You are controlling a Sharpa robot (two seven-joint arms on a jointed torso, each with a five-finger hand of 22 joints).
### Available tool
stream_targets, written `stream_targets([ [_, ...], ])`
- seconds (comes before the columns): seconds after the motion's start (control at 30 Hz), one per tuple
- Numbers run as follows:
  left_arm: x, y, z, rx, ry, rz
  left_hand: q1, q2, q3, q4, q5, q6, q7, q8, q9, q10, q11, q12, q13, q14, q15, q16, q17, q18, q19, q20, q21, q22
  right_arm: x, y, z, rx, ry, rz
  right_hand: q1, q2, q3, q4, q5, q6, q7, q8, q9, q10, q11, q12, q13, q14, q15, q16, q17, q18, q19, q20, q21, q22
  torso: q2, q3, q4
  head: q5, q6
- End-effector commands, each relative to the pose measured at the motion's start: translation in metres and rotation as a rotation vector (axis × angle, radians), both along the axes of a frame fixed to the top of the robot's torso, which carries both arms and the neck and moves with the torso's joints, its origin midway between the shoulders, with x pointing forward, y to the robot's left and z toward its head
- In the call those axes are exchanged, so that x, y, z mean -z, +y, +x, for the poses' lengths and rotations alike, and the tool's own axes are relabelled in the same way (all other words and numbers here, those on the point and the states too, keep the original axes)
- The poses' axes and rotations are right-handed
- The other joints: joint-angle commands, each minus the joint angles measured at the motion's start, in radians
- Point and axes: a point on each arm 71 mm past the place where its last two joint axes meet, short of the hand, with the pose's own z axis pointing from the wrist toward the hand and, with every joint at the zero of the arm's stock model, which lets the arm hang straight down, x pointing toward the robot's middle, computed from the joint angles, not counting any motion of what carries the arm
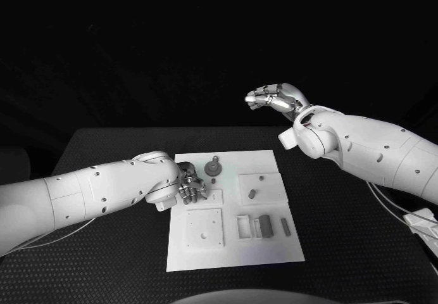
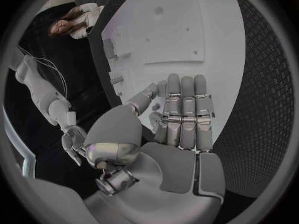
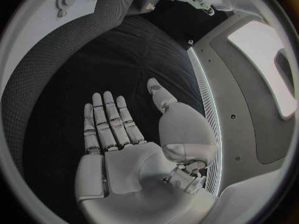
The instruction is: Assemble the parts on the task board
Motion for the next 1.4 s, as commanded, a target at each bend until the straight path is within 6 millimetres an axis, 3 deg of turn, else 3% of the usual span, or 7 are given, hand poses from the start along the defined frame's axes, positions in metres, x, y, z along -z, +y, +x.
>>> stream_targets([
  [0.03, 0.008, -0.007, -0.007, 0.038, 0.043, -0.011, 0.003, 0.011, 0.006, -0.001, 0.003, 0.064, -0.053, 0.001, 0.002, -0.002, -0.006, 0.007, 0.002, 0.000, -0.009, 0.007, -0.002, -0.013, -0.001, -0.004, -0.006, 0.002, 0.000, 0.002, -0.001, -0.020, 0.000, 0.006, -0.009, 0.004, -0.001, 0.007, 0.000, -0.007, 0.046, 0.004, -0.001, 0.001, 0.000, -0.005, -0.002, -0.003, 0.001, -0.005, -0.001, -0.012, -0.007, 0.003, -0.005, 0.001, 0.000, -0.0006, -0.0003, 0.000, 0.000],
  [0.63, 0.009, -0.012, -0.006, 0.058, 0.047, 0.002, -0.018, 0.002, -0.006, 0.011, 0.002, 0.073, -0.056, -0.004, 0.010, 0.000, -0.008, 0.013, 0.007, 0.001, -0.010, 0.017, -0.005, -0.012, 0.001, -0.005, -0.003, 0.015, 0.000, 0.004, -0.002, -0.029, 0.003, 0.008, -0.009, 0.003, -0.002, 0.007, 0.000, -0.007, 0.046, 0.005, -0.001, 0.001, 0.000, -0.005, -0.004, -0.004, 0.002, -0.006, -0.002, -0.013, -0.008, 0.003, -0.006, 0.003, 0.000, 0.0001, -0.0001, -0.001, -0.003],
  [1.07, 0.008, -0.016, -0.005, 0.062, 0.034, 0.000, -0.037, 0.012, -0.007, 0.000, 0.101, 0.100, -0.067, -0.005, 0.034, 0.013, -0.018, 0.042, 0.027, 0.006, -0.018, 0.064, -0.014, -0.010, 0.011, -0.012, 0.007, 0.054, 0.000, 0.004, -0.002, -0.032, 0.005, 0.008, -0.008, 0.003, -0.002, 0.008, 0.000, -0.008, 0.046, 0.006, -0.002, 0.002, 0.000, -0.005, -0.005, -0.005, 0.003, -0.007, -0.003, -0.013, -0.008, 0.003, -0.006, 0.004, 0.000, 0.0003, -0.0007, -0.002, -0.003],
  [1.4, 0.008, -0.019, -0.006, 0.085, 0.031, 0.014, -0.042, 0.009, -0.008, -0.001, 0.107, 0.103, -0.069, -0.004, 0.038, 0.015, -0.020, 0.048, 0.031, 0.006, -0.019, 0.072, -0.018, -0.009, 0.013, -0.013, 0.009, 0.061, 0.001, 0.005, -0.002, -0.035, 0.007, 0.008, -0.008, 0.004, -0.002, 0.007, 0.000, -0.008, 0.046, 0.006, -0.002, 0.002, 0.000, -0.005, -0.007, -0.006, 0.003, -0.008, -0.003, -0.013, -0.008, 0.003, -0.006, 0.005, 0.000, 0.0006, -0.0002, -0.003, -0.005],
])
